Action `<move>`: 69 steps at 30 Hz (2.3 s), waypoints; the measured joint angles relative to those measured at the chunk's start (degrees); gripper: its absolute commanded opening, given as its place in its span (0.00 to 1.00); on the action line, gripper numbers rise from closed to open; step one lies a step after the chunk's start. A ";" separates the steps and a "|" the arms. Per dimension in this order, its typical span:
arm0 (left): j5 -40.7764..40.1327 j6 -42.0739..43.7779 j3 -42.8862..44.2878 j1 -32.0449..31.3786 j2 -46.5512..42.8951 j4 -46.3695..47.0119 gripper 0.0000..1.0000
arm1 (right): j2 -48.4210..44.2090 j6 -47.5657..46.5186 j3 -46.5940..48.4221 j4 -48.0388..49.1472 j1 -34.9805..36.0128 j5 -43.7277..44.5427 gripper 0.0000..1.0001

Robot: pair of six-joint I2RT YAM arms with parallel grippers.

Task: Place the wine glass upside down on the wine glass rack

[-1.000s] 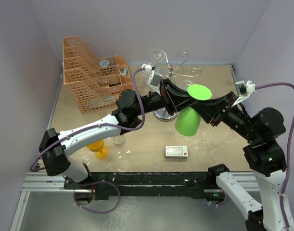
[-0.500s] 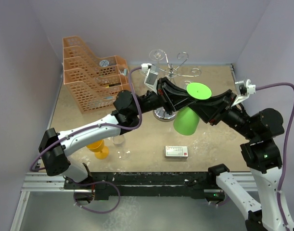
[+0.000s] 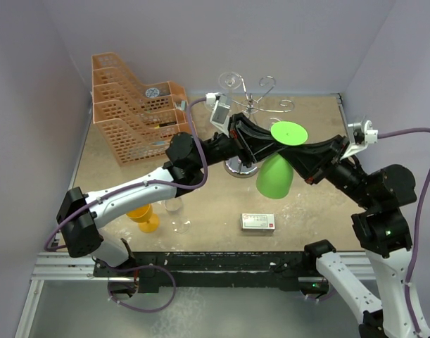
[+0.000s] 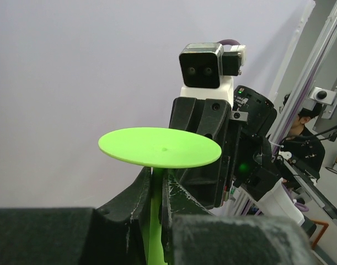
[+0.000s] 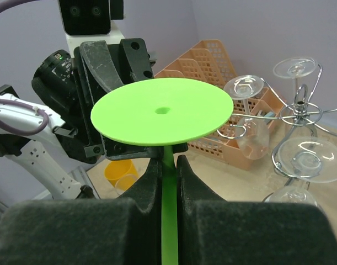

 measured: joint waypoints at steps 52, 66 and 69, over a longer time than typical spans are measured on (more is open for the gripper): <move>-33.99 16.96 -6.64 -2.08 -22.77 -33.00 0.51 | 3.10 -16.33 6.56 -2.64 0.22 39.21 0.00; -38.36 14.10 -8.50 6.82 -26.27 -51.30 0.52 | 21.00 -20.79 6.29 2.93 -0.09 54.10 0.00; -38.27 14.10 -8.50 7.15 -27.39 -53.13 0.53 | 24.87 -21.99 6.29 3.52 -0.68 53.86 0.00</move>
